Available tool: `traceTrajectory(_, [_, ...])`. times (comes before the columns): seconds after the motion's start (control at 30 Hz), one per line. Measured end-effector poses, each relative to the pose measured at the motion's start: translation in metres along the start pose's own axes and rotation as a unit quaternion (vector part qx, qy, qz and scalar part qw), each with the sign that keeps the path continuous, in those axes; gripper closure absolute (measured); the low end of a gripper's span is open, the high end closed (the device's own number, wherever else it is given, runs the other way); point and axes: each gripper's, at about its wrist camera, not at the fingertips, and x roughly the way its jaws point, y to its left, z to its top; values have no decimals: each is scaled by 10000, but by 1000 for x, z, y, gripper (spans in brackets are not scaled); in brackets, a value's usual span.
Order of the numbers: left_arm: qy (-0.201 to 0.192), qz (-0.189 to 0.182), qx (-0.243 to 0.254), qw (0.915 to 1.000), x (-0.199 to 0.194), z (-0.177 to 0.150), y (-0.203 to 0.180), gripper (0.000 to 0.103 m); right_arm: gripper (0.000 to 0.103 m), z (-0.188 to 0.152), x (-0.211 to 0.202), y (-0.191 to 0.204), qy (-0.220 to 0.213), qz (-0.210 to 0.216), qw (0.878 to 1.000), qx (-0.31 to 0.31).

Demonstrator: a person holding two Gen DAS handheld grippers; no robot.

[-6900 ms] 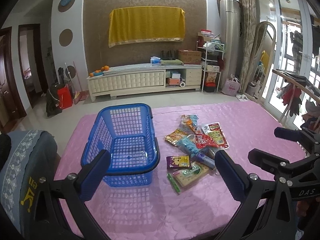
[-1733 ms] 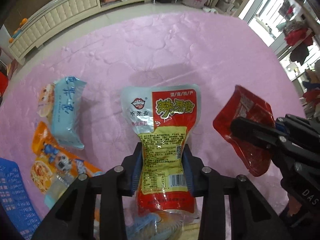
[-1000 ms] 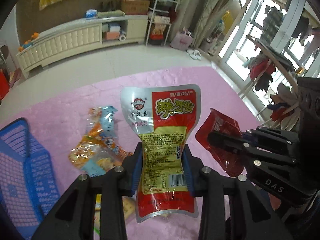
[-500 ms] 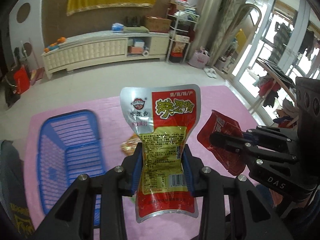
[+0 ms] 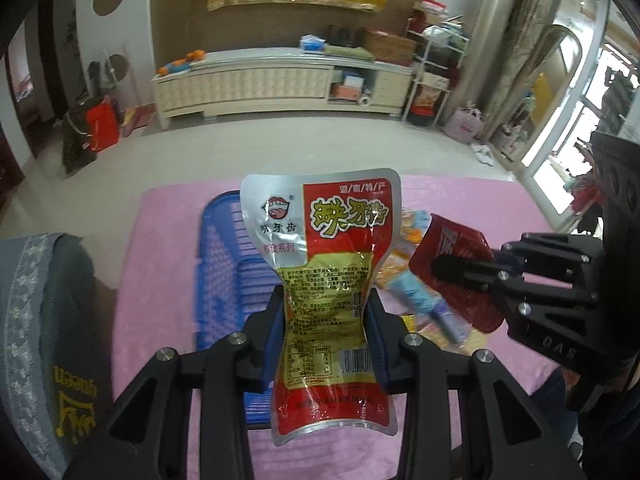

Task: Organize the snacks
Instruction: 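Carry both held packets over the blue basket with both tools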

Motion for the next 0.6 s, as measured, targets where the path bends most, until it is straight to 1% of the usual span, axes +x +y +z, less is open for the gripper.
traceTrajectory(0.13, [101, 163, -66, 9998, 8, 2, 17, 68, 91, 11, 26, 3, 186, -15, 9997, -150])
traceTrajectory(0.27, [208, 287, -119, 9993, 20, 6, 29, 68, 91, 21, 48, 7, 308, 81, 9992, -223])
traceTrajectory(0.4, [280, 315, -224, 9989, 31, 4, 44, 68, 91, 32, 76, 10, 509, 68, 9980, -361])
traceTrajectory(0.6, [371, 251, -274, 9986, 46, 11, 50, 68, 90, 36, 95, 13, 555, 11, 9970, -532])
